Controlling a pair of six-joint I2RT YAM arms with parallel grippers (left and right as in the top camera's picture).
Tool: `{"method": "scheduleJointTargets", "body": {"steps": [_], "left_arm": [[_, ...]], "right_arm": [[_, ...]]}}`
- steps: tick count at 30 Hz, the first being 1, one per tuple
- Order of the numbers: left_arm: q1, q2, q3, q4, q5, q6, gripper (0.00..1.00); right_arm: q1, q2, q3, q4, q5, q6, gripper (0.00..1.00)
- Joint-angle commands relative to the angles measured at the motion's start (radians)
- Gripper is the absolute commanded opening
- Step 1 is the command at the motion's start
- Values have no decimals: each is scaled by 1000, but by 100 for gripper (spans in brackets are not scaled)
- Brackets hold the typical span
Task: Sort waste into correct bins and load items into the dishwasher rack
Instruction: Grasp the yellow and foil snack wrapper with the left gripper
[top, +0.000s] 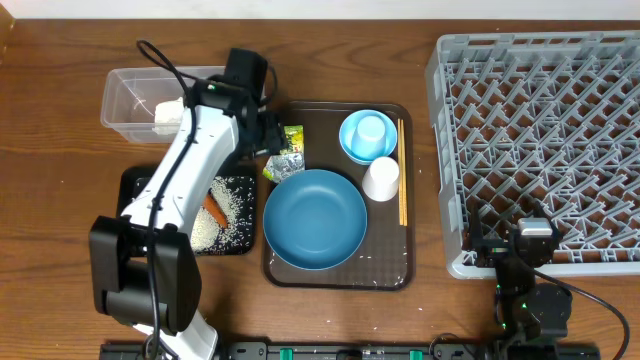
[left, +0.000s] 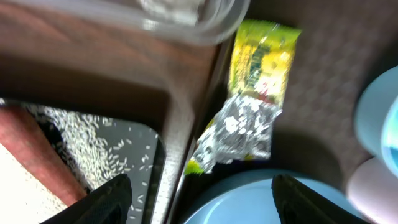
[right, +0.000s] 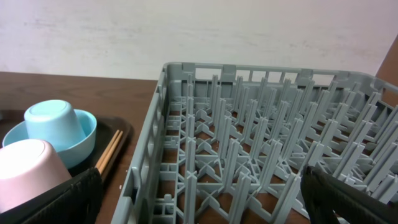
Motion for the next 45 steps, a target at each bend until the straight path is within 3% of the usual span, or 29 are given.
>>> {"method": "scheduleJointTargets", "body": {"steps": [1,8,30,33,36,43,45], "left_arm": [[-17,-13,-51,16,-5,-7,74],[-50,-8,-126,121,-5,12,75],[-62,121,-134,199,-46,37,67],[-62,121,-134,197,-46,37,61],[-62,121,-134,192,-46,37,45],[-62,121,-134,186,-46,37,19],[-62,121,-132,188,-47,37,6]], "right_arm": [[-11,-2,-3,-2,6,-8,99],[-11,-2,-3,-2,6,-8,99],[-11,-2,-3,-2,6,-8,99],[-11,-2,-3,-2,6,-8,99],[-11,-2,-3,-2,6,-8,99],[-11,-2,-3,-2,6,-8,99],[-11,-2,-3,-2,6,-8,99]]}}
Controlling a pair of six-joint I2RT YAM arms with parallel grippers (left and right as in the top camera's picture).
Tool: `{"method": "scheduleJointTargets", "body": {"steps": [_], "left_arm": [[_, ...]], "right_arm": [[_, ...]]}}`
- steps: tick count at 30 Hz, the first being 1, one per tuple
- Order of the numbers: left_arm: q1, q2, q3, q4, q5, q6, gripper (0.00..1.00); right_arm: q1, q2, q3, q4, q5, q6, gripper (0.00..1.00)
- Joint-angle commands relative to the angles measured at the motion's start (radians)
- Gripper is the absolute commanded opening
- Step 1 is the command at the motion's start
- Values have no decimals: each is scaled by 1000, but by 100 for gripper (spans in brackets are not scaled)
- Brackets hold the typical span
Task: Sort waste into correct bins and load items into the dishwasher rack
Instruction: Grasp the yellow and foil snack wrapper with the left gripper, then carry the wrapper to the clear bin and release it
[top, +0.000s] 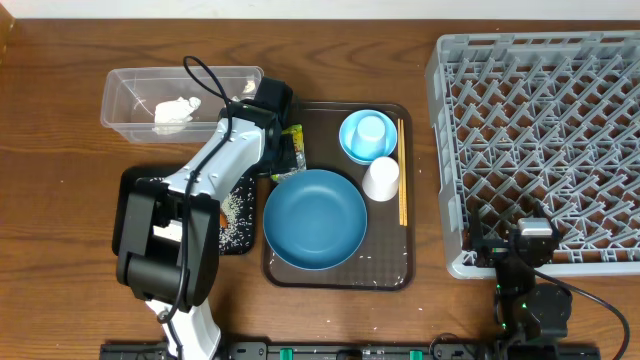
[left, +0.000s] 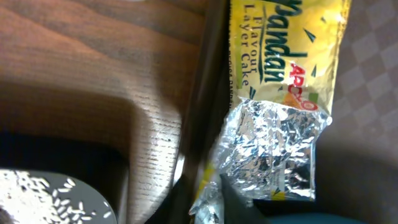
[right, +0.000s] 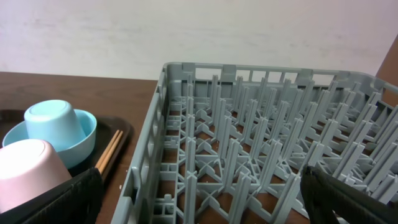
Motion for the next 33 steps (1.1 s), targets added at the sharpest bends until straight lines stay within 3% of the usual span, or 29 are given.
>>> {"method": "scheduleJointTargets", "body": {"steps": [1,7,14,21,23,29,33], "left_arm": [[0,-4,0,-4,-16,11,6],[-2,-57,42,-29,-6,11,6],[-2,-216,60,-3,136,5,6],[10,-345,60,68,127,-14,6],[25,-367,60,90,69,-63,6],[99,-371,60,106,-290,-385,6],[156,-335,60,162,-319,-509,6]], "right_arm": [[-11,-2,-3,-2,6,-8,99],[-11,-2,-3,-2,6,-8,99],[-11,-2,-3,-2,6,-8,99],[-11,-2,-3,-2,6,-8,99],[-11,-2,-3,-2,6,-8,99],[-11,-2,-3,-2,6,-8,99],[-11,-2,-3,-2,6,-8,99]]}}
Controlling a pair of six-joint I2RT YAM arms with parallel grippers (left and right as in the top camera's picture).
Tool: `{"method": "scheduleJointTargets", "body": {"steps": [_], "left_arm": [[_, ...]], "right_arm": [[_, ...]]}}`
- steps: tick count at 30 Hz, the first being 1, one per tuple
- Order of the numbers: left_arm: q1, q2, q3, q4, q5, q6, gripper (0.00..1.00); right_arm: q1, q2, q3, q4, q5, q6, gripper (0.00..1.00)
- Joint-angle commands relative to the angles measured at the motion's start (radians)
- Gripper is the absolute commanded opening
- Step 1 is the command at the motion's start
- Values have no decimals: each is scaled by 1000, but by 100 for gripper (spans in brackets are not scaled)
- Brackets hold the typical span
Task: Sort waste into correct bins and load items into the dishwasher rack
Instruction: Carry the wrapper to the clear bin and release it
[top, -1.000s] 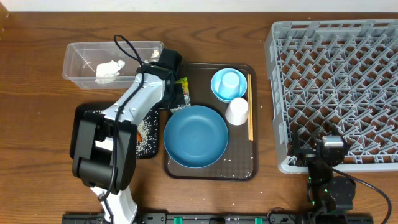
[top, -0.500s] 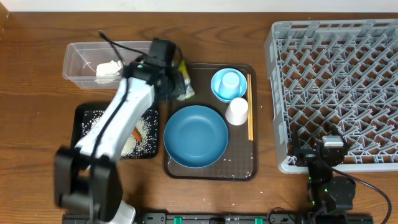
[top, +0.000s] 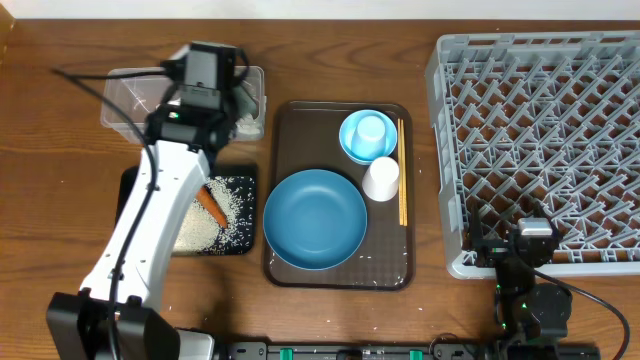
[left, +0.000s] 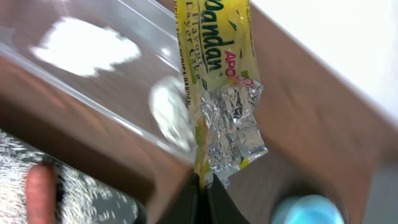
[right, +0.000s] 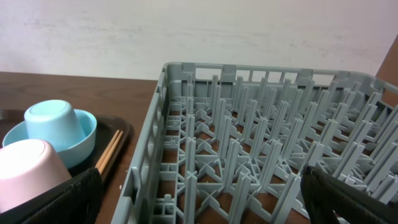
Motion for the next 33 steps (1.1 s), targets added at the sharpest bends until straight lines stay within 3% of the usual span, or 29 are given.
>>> {"method": "scheduleJointTargets", "body": {"steps": [1,7,11,17,18,20,21,23,27,33], "left_arm": [[43,40,16,42,-112,-186,6],[80,118,16,167,-102,-277,7],[80,169,16,166,-97,-375,9],[80,188,16,165,-75,-400,9],[80,188,16,165,-75,-400,15],[80,188,16,163,-75,-400,43],[80,188,16,158,-75,-399,52],[80,188,16,145,-74,-399,62],[80,179,16,134,-40,-394,65],[80,88,16,134,24,-247,71]], "right_arm": [[-11,-2,-3,-2,6,-8,99],[-11,-2,-3,-2,6,-8,99],[-11,-2,-3,-2,6,-8,99],[-11,-2,-3,-2,6,-8,99],[-11,-2,-3,-2,6,-8,99],[-11,-2,-3,-2,6,-8,99],[-11,-2,-3,-2,6,-8,99],[-11,-2,-3,-2,6,-8,99],[-11,-2,-3,-2,6,-8,99],[-11,-2,-3,-2,6,-8,99]]}}
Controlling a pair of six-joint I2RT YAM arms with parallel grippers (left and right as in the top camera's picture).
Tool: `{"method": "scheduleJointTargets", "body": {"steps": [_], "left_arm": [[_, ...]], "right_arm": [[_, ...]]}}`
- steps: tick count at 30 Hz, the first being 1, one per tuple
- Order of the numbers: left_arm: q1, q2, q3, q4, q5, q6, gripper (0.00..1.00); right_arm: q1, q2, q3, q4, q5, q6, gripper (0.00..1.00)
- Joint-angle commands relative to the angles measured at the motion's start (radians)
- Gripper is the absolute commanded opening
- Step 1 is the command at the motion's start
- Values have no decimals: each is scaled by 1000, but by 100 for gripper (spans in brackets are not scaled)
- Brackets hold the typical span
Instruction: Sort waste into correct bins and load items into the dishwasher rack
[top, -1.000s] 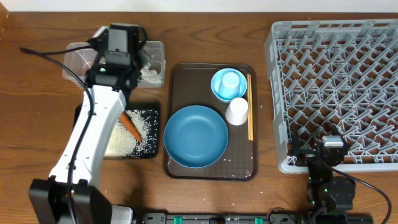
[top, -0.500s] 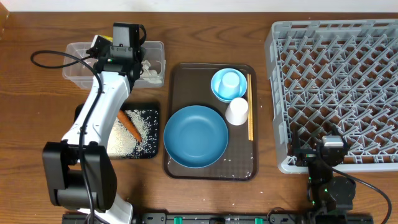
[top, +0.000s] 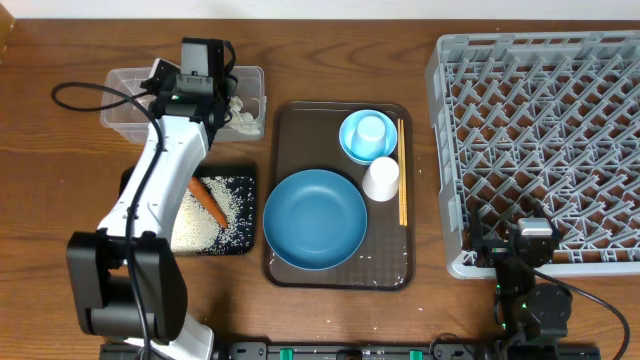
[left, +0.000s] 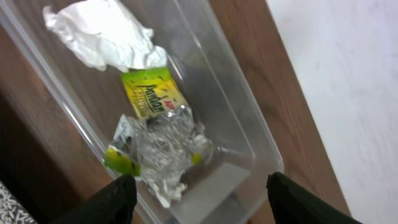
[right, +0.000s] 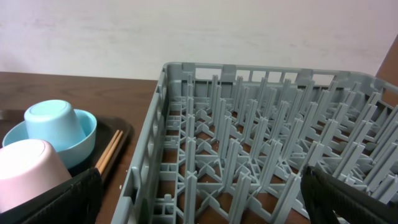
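The yellow and silver snack wrapper (left: 152, 127) lies inside the clear plastic bin (left: 249, 146), next to a crumpled white tissue (left: 102, 34). My left gripper (left: 202, 202) hangs open above that bin (top: 112, 100), holding nothing. My right gripper (right: 202, 199) rests open at the front left corner of the grey dishwasher rack (right: 249, 155), also holding nothing. On the brown tray (top: 290, 270) are a blue plate (top: 315, 218), a blue bowl holding an upturned blue cup (top: 368, 135), a pale pink cup (top: 381, 180) and chopsticks (top: 402, 172).
A black container (top: 235, 240) with rice and a carrot piece (top: 207, 200) sits left of the tray, partly under my left arm. The rack (top: 540, 130) fills the right side of the table. The wall runs along the far edge.
My left gripper was shut on the wrapper, holding it over the clear bin. Now it is open and the wrapper lies in the bin. The right arm has not moved.
My left gripper was open above the wrapper on the tray's left edge. Then it was down close on the wrapper. After that it held the wrapper over the clear bin, and now the wrapper lies in the bin beside the tissue.
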Motion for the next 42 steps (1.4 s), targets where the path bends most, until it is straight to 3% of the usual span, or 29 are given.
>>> {"method": "scheduleJointTargets", "body": {"steps": [1,8,15,17,23,25,31,32,42], "left_arm": [[2,-106,16,-15,31,106,74],[3,-323,16,-216,-47,119,80],[20,-460,16,-523,-488,118,90],[64,-468,16,-571,-453,118,92],[342,-431,16,-603,-65,157,93],[413,-414,16,-621,2,159,93],[544,-371,16,-693,19,159,95],[552,-368,15,-713,18,159,99],[562,-363,13,-765,11,159,100]], "right_arm": [[-11,-2,-3,-2,6,-8,99],[-11,-2,-3,-2,6,-8,99],[-11,-2,-3,-2,6,-8,99],[-11,-2,-3,-2,6,-8,99],[-11,-2,-3,-2,6,-8,99],[-11,-2,-3,-2,6,-8,99],[-11,-2,-3,-2,6,-8,99],[-11,-2,-3,-2,6,-8,99],[-11,-2,-3,-2,6,-8,99]]}}
